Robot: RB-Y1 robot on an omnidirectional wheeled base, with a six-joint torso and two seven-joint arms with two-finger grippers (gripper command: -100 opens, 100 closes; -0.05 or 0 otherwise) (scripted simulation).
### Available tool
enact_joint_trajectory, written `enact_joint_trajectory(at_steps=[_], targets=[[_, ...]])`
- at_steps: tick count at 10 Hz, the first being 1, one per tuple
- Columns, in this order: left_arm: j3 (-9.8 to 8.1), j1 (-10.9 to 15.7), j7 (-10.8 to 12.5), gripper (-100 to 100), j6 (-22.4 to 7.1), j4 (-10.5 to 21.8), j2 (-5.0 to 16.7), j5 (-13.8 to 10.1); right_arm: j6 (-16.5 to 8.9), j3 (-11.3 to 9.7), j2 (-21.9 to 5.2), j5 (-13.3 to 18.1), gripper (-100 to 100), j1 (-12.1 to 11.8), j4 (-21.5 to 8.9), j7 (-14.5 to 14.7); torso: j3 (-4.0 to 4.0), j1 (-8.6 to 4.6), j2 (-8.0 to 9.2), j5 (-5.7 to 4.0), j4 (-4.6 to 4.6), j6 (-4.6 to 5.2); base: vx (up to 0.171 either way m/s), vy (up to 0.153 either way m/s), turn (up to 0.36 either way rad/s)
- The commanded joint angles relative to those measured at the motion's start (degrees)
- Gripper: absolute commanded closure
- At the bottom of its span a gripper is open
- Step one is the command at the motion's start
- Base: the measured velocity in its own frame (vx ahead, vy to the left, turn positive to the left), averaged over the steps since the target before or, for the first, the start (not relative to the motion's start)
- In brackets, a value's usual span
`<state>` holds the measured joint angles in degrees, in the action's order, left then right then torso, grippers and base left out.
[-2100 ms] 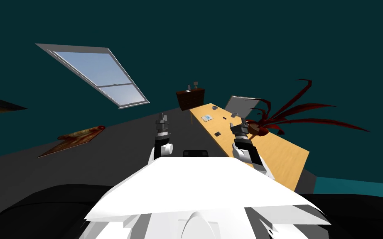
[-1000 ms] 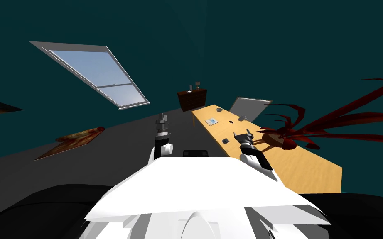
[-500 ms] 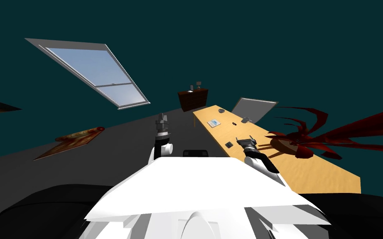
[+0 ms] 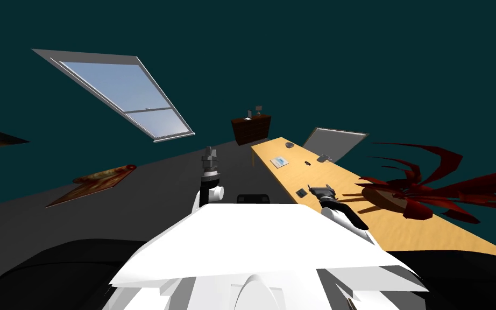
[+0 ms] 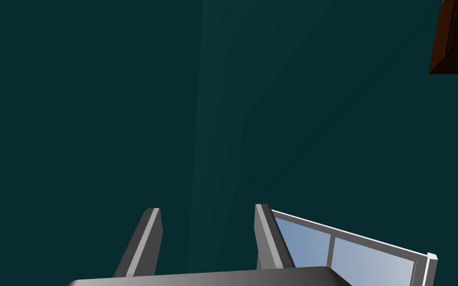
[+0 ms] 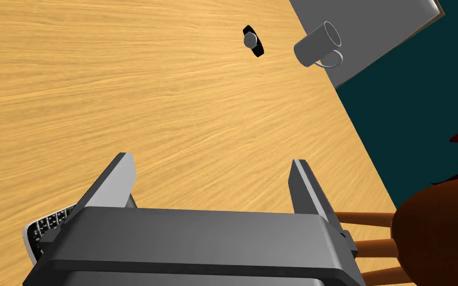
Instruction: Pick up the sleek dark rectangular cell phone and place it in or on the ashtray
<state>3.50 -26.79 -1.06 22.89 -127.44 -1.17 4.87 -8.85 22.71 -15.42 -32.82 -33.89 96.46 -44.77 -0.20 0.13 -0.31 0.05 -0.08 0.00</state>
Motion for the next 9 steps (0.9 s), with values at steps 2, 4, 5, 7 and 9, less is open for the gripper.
enact_joint_trajectory(at_steps=[2, 4, 5, 7, 9], targets=[[0.00, 0.00, 0.00, 0, 0.00, 0.00, 0.00, 0.00, -3.67, 1.52, 0.00, -1.02, -100, 0.48, -2.69, -4.00, -0.03, 0.01, -0.07, 0.00, 0.00, -0.02, 0.102, 0.038, 0.024], [0.00, 0.00, 0.00, 0, 0.00, 0.00, 0.00, 0.00, -6.47, 2.59, -0.43, -2.22, -100, 0.44, -5.10, -7.17, 0.00, -0.03, -0.01, -0.01, 0.00, -0.01, 0.085, 0.027, 0.024], [0.00, 0.00, 0.00, 0, 0.00, 0.00, 0.00, 0.00, -8.24, 3.64, -0.86, -3.35, -100, 0.42, -7.49, -9.05, 0.02, -0.04, 0.04, 0.00, 0.01, 0.00, 0.100, 0.020, 0.040], [0.00, 0.00, 0.00, 0, 0.00, 0.00, 0.00, 0.00, -11.35, 4.66, -1.29, -4.42, -100, 0.42, -9.58, -12.22, 0.02, -0.05, 0.04, -0.01, 0.01, 0.00, 0.089, 0.024, 0.024], [0.00, 0.00, 0.00, 0, 0.00, 0.00, 0.00, 0.00, -13.80, 5.64, -1.72, -5.43, -100, 0.43, -11.99, -15.18, 0.03, -0.05, 0.06, -0.01, 0.01, -0.01, 0.079, 0.029, 0.027]])
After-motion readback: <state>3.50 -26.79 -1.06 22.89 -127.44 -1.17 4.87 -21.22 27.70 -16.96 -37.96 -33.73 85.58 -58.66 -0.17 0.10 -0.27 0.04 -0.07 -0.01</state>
